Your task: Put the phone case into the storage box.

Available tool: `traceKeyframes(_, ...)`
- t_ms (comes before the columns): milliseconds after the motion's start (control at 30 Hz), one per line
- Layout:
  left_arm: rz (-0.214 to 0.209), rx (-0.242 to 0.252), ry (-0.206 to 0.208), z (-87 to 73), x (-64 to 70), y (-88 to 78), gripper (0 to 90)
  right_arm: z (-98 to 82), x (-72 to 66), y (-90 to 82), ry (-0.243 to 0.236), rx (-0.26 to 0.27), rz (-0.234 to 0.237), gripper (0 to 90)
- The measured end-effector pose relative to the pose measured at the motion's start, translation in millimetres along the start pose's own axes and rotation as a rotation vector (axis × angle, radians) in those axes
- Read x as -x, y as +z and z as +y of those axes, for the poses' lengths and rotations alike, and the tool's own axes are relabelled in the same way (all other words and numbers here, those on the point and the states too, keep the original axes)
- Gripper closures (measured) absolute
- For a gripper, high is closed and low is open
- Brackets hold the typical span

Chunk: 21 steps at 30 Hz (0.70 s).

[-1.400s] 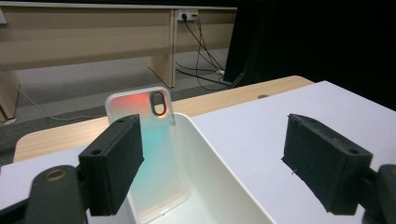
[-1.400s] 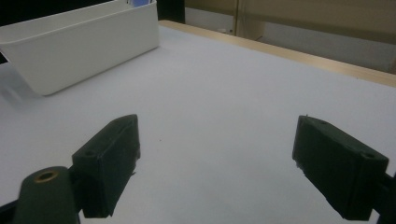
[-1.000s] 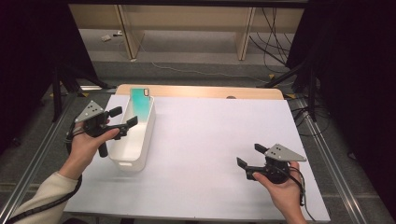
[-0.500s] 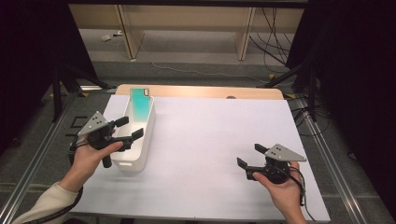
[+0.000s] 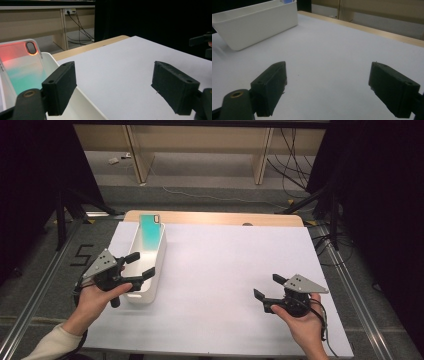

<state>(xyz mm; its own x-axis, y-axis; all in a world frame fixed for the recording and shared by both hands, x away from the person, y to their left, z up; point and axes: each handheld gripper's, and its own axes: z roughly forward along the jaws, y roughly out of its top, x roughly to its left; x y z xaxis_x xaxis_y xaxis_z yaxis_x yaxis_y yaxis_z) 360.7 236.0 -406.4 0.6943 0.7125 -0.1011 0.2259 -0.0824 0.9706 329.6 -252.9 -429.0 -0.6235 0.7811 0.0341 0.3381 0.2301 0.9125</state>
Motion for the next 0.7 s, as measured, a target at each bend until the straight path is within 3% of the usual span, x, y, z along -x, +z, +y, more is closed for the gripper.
traceKeyframes(200, -0.009, -0.001, 0.022, -7.8, 3.6, -3.2, 18.8, 0.0, -0.3, 0.4, -0.001, 0.006, 0.002, 16.3)
traceKeyframes(700, -0.011, -0.014, 0.016, -22.6, 7.6, -6.8, 18.7, -0.2, -0.2, 0.2, -0.002, 0.000, 0.000, 16.3)
